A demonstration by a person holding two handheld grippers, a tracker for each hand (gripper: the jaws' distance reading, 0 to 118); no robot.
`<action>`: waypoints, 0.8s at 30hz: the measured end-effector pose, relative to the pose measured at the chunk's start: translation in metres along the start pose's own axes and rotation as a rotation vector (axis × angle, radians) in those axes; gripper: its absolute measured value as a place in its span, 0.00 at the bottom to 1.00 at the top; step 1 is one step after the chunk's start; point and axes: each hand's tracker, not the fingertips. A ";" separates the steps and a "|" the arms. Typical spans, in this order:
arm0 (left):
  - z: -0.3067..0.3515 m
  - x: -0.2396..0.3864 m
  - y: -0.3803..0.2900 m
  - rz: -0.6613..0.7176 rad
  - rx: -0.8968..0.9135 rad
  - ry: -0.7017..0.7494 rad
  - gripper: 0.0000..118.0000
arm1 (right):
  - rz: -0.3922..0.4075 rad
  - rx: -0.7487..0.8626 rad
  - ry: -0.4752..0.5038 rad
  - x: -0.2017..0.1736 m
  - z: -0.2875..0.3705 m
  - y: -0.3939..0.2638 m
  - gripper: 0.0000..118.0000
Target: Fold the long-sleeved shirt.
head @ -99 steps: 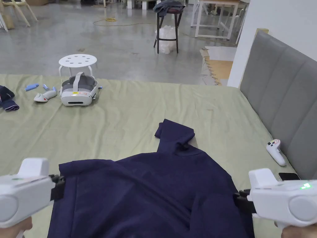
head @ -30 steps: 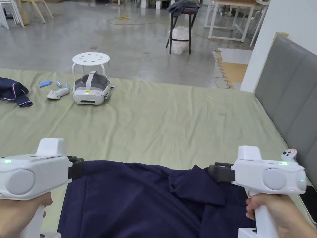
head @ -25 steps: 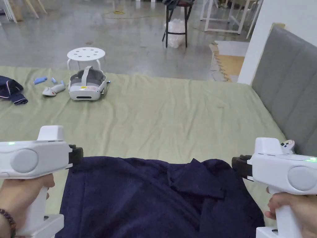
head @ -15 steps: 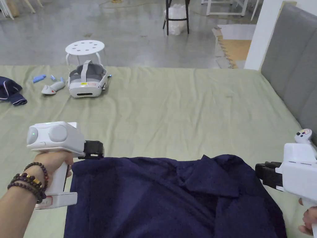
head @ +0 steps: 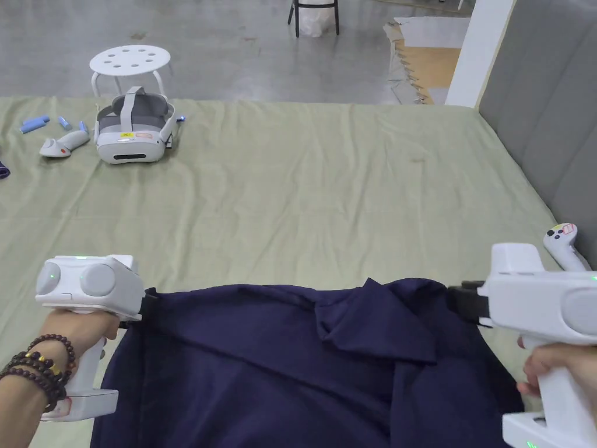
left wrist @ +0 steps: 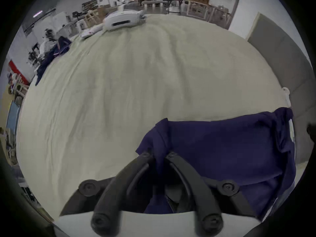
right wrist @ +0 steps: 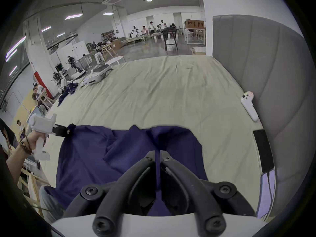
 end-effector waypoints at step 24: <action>0.062 0.006 -0.015 -0.009 0.244 -0.036 0.11 | 0.029 -0.357 -0.113 0.007 -0.153 0.060 0.04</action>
